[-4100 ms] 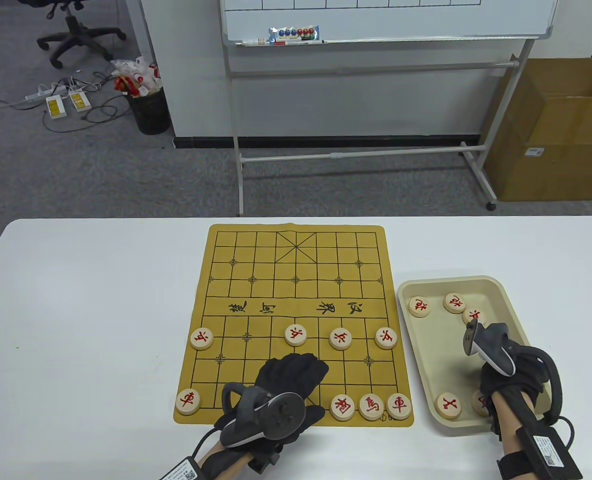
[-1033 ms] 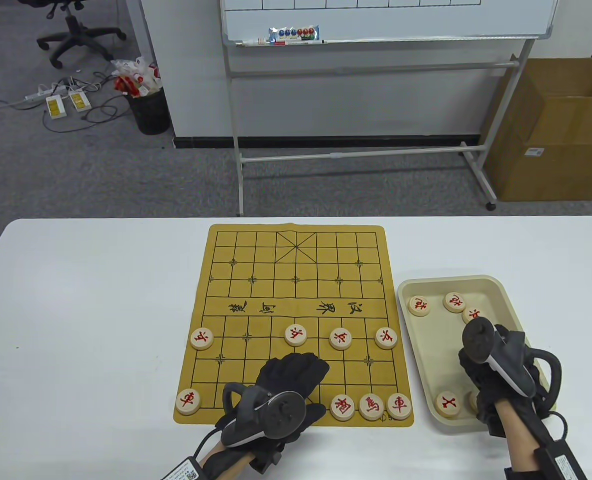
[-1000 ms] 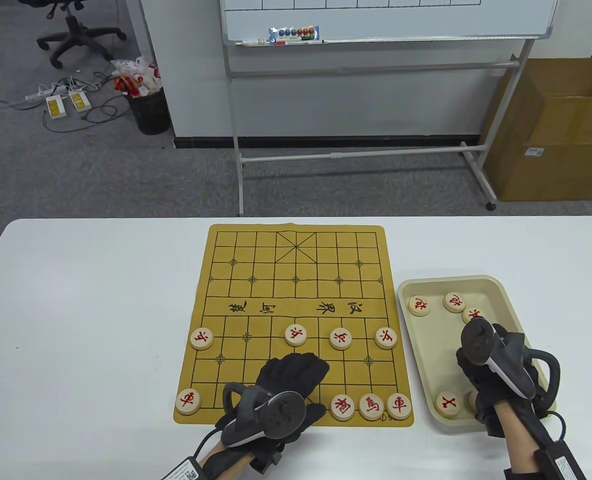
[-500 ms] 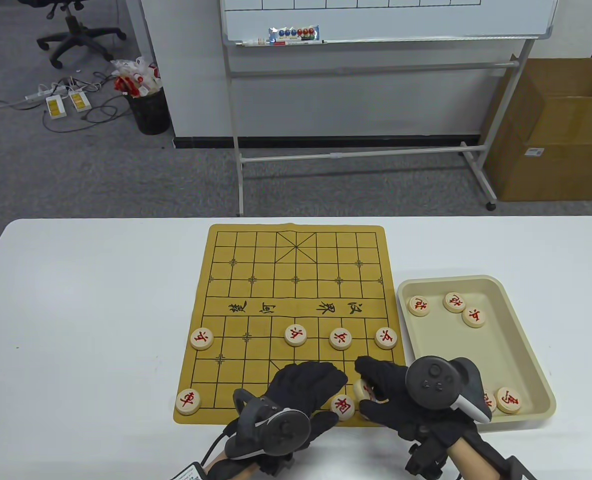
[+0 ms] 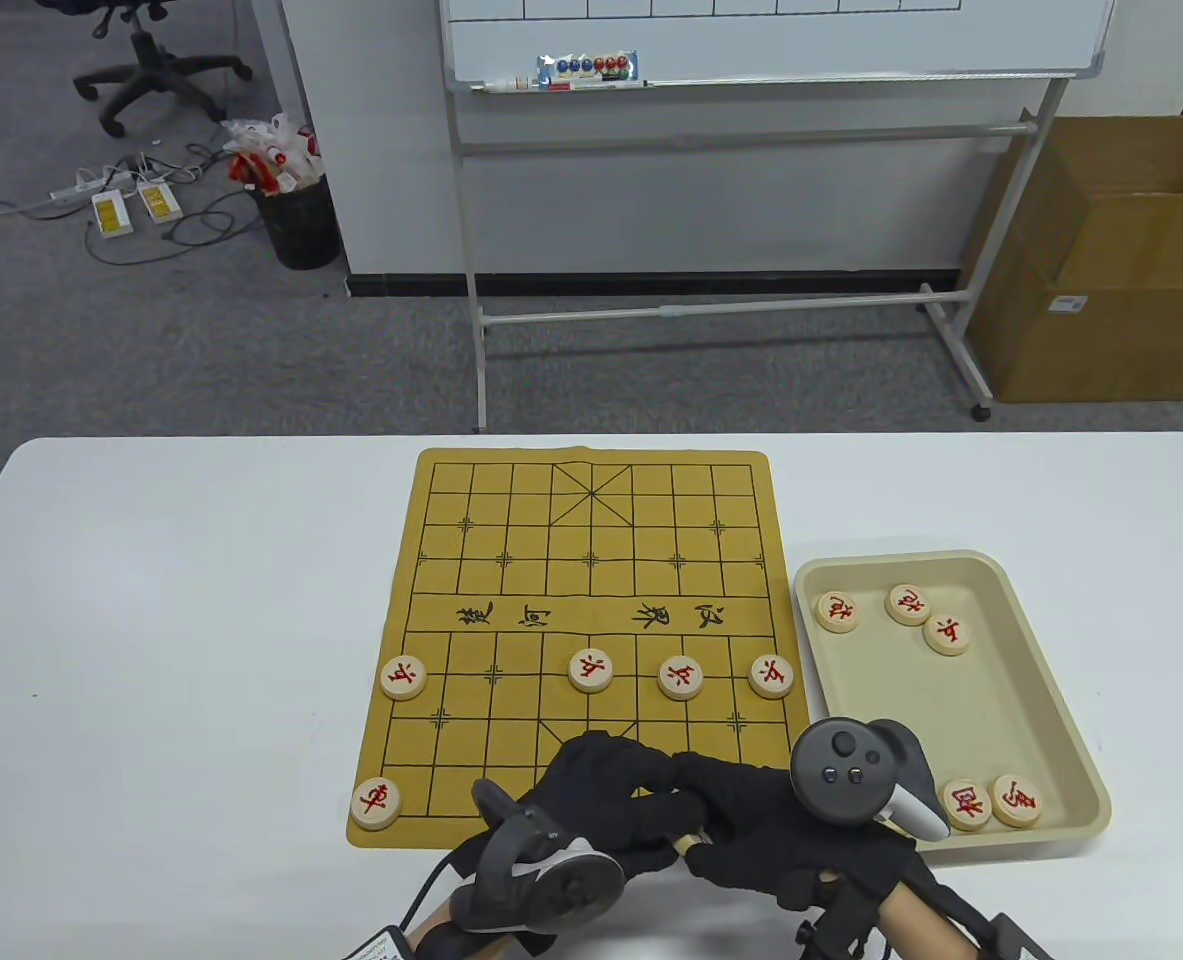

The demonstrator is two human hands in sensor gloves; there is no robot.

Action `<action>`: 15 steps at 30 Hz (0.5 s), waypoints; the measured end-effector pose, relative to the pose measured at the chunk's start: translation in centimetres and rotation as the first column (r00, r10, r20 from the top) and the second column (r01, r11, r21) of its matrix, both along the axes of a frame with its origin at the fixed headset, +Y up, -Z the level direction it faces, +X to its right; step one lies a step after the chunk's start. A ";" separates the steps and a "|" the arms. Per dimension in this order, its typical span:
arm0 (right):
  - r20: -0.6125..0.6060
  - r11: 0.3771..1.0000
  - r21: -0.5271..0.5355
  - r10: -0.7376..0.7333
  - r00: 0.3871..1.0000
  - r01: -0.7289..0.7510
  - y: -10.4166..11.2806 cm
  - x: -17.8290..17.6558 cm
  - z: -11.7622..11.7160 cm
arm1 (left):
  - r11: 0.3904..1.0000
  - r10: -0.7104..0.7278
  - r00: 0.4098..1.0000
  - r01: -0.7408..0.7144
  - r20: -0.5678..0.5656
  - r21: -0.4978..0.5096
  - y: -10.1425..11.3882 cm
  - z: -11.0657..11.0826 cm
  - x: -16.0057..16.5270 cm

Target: Set up Chinese chess pieces

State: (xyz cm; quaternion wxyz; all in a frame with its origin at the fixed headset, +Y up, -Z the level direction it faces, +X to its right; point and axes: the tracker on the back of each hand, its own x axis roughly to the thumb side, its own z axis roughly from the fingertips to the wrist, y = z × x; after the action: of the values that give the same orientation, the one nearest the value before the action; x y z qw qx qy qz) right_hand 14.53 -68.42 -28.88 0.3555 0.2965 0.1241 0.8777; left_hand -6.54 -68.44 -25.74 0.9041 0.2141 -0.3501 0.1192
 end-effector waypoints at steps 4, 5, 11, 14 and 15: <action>0.077 0.996 0.088 0.004 0.997 -0.011 0.1 0.3 0.0 | 0.996 -0.058 0.996 0.063 -0.063 0.070 1.3 -0.5 -0.9; 0.111 0.992 0.118 0.022 0.994 -0.035 0.2 0.4 0.0 | 0.994 -0.074 0.992 0.082 -0.097 0.074 1.6 -0.9 -1.5; 0.156 0.978 0.162 0.109 0.982 -0.134 0.0 0.6 0.1 | 0.946 -0.317 0.904 0.324 -0.287 -0.024 0.8 -4.1 -4.5; 0.153 0.974 0.161 0.133 0.979 -0.158 -0.2 0.6 0.1 | 0.877 -0.478 0.818 0.465 -0.320 -0.120 -1.1 -5.7 -4.9; 0.152 0.974 0.159 0.137 0.979 -0.161 -0.2 0.6 0.1 | 0.863 -0.504 0.803 0.485 -0.319 -0.144 -1.5 -5.9 -4.9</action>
State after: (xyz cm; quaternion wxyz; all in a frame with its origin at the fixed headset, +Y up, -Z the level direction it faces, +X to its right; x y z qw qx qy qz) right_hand 15.10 -68.60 -28.82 0.2698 0.2535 0.0454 0.9279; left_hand -11.41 -69.91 -31.65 0.9564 0.1079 -0.2261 -0.1503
